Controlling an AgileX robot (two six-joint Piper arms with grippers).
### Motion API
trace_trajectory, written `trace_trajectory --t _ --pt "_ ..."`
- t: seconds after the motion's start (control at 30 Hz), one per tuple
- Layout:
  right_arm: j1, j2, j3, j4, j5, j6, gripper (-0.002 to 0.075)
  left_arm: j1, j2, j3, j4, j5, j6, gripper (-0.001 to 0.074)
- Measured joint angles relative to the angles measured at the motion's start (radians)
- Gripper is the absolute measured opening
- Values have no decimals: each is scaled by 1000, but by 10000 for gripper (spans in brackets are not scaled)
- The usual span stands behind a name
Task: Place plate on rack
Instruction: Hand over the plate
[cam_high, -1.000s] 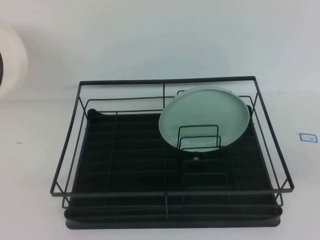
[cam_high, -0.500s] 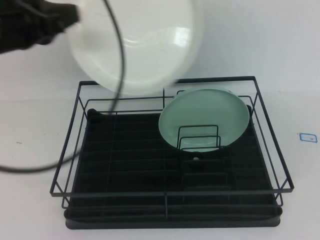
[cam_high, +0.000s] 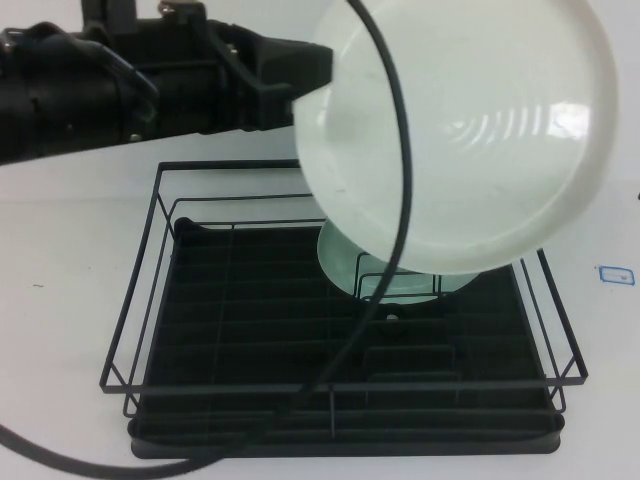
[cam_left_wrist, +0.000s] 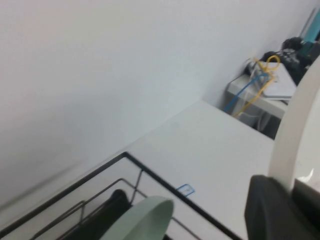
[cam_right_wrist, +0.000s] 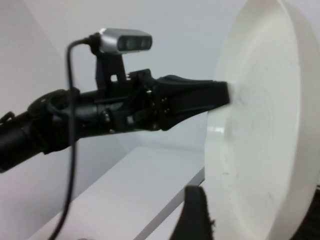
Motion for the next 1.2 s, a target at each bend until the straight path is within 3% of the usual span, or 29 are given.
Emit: trace_trajectory --t 0.4,0.5,0.6,0.73,0.83,0.97,1.07,1.2 --pt "0 91 -28 4 8 -22 584 -101 54 0 -59 -10 30 4" --pt "7 118 -43 6 15 -22 487 -101 60 0 -81 -10 44 4" --pt "16 137 -46 6 15 -26 250 -101 62 0 -116 -14 88 4" --pt "17 143 -48 6 -14 -81 206 -101 62 0 -168 -7 157 12" --pt "17 145 -48 7 -24 -131 200 -93 62 0 -213 51 166 78" --pt "21 145 -50 7 -91 -210 138 -97 62 0 -252 146 148 303" --pt "22 146 -70 5 -144 -247 133 -99 49 0 -261 165 133 452" --pt "24 147 -133 7 -181 -295 131 -93 -22 0 -262 153 160 501"
